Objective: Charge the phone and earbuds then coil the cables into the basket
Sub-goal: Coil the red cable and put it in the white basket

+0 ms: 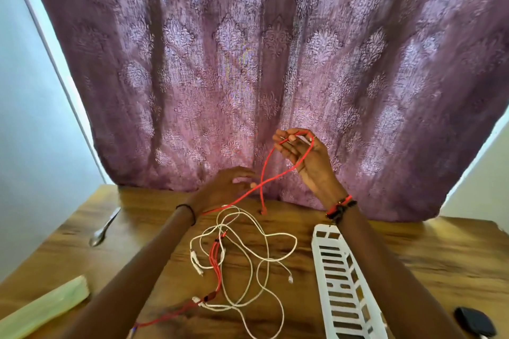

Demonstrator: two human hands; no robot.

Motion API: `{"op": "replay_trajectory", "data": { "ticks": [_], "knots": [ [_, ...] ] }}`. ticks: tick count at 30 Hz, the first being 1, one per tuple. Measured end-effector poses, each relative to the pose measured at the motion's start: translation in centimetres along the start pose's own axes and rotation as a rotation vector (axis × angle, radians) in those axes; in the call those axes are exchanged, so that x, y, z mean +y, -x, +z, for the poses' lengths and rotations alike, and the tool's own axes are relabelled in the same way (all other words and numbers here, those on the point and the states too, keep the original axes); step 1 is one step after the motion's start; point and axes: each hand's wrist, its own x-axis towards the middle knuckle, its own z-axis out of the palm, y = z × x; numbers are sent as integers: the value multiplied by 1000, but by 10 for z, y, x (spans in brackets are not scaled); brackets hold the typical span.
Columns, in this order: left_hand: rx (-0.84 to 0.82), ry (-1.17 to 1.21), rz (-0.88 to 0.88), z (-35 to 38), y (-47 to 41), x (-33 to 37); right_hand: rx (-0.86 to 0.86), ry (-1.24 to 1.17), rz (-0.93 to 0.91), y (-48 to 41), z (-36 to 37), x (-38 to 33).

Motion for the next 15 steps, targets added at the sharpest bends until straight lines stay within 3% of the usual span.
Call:
{"op": "replay_trajectory", "data": {
  "ticks": [2, 7, 13, 15],
  "knots": [
    [12, 85, -58, 8, -7, 4, 3, -39, -16, -8, -3, -3],
    [9, 572, -190, 24, -23, 10, -36, -176, -11, -24, -18, -6],
    [65, 408, -149, 35, -34, 27, -56, -200, 39, -29, -14, -3],
    [112, 468, -184, 33, -35, 25, -39, -179, 74, -29, -18, -4]
  ]
}}
